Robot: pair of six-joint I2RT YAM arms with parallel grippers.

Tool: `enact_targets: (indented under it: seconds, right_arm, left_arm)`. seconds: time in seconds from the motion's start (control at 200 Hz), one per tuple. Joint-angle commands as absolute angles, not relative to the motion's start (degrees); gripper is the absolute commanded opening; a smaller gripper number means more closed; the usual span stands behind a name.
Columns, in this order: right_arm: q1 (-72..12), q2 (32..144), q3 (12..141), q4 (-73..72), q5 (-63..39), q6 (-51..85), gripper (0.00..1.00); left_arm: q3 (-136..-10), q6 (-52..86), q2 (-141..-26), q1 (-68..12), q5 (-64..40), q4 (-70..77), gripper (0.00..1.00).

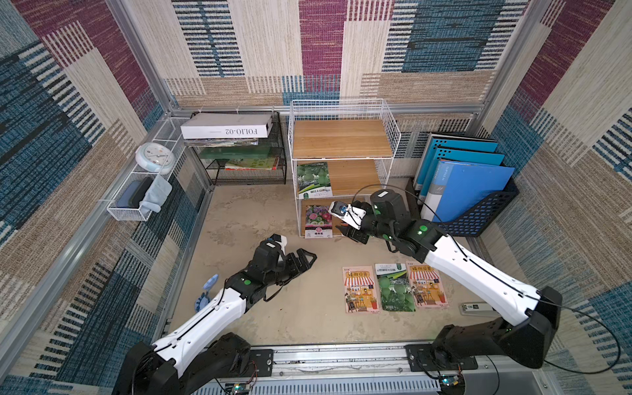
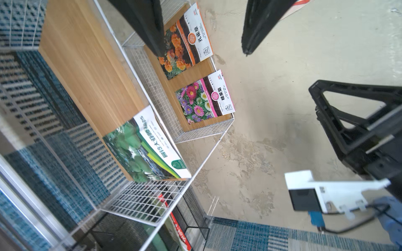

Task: Take the seed bag off the shelf
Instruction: Pick up the seed packet from the shelf.

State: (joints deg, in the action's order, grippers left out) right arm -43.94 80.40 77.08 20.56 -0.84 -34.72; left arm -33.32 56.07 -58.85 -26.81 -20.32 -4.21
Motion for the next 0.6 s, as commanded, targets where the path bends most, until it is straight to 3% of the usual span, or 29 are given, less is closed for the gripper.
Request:
enact_targets:
  seconds: [0.0, 0.591]
  right_arm:
    - [-44.63, 84.87, 80.61, 17.28, 3.11, -43.44, 0.58]
    - [-45.44, 103.51, 93.80, 9.97, 11.99, -48.95, 0.48]
  left_arm:
    - [-33.27, 57.70, -58.81, -22.83, -31.95, 4.33, 0.95]
    - [-35.86, 58.74, -56.89, -16.90, -36.12, 3.49, 0.96]
